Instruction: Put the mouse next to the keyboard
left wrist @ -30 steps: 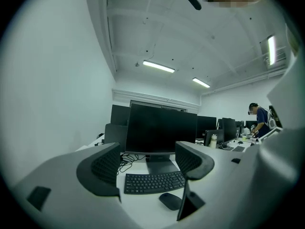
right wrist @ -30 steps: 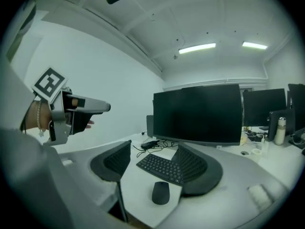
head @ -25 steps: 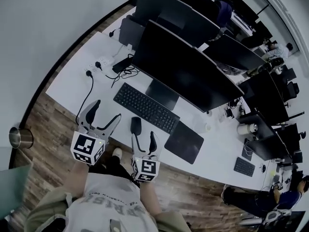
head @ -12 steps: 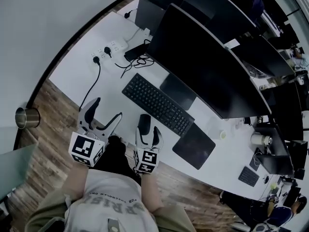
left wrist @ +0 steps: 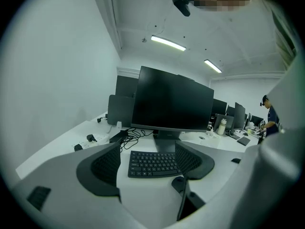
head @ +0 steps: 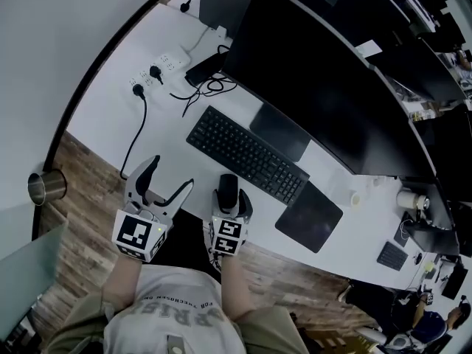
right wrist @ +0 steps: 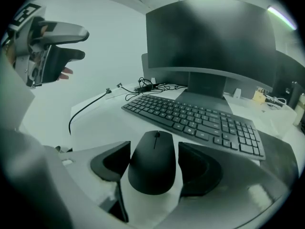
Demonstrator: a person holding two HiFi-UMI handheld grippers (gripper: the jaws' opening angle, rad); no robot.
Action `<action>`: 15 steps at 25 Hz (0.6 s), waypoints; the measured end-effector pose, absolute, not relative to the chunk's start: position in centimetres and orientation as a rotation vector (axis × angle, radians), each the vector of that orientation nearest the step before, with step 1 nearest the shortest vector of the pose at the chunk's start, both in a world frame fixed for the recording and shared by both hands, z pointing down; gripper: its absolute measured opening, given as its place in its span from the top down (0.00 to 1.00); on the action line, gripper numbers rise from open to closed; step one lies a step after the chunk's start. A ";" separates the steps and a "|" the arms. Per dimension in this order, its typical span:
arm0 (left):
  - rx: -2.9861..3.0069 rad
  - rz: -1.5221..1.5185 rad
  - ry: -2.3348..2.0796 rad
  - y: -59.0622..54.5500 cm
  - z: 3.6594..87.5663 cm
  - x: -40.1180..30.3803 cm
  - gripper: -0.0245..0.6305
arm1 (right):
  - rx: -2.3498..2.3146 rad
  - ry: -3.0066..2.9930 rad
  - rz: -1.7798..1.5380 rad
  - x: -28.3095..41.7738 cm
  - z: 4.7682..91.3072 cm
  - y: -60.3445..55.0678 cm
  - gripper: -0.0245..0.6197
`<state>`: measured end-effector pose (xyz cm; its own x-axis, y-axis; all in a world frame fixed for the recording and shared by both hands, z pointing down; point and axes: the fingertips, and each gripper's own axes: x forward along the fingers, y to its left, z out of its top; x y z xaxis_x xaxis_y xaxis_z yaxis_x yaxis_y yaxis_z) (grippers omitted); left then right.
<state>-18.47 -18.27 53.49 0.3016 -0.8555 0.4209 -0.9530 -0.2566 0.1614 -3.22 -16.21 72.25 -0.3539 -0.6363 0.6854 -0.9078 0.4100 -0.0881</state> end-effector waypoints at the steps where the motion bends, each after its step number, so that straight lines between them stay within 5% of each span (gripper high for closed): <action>1: 2.204 0.354 -1.603 -18.5 53.5 -18.4 0.44 | 1.304 -2.091 0.633 -3.3 72.7 -16.1 0.49; 15: 2.305 0.378 -1.429 -21.2 53.7 -17.8 0.44 | 1.391 -1.981 0.776 -3.0 73.5 -15.5 0.50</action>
<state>-17.78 -21.18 53.70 0.4408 -0.7891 0.4277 -0.8974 -0.3973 0.1920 -3.00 -15.53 73.53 -0.2790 -0.6063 0.7447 -0.9507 0.2835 -0.1254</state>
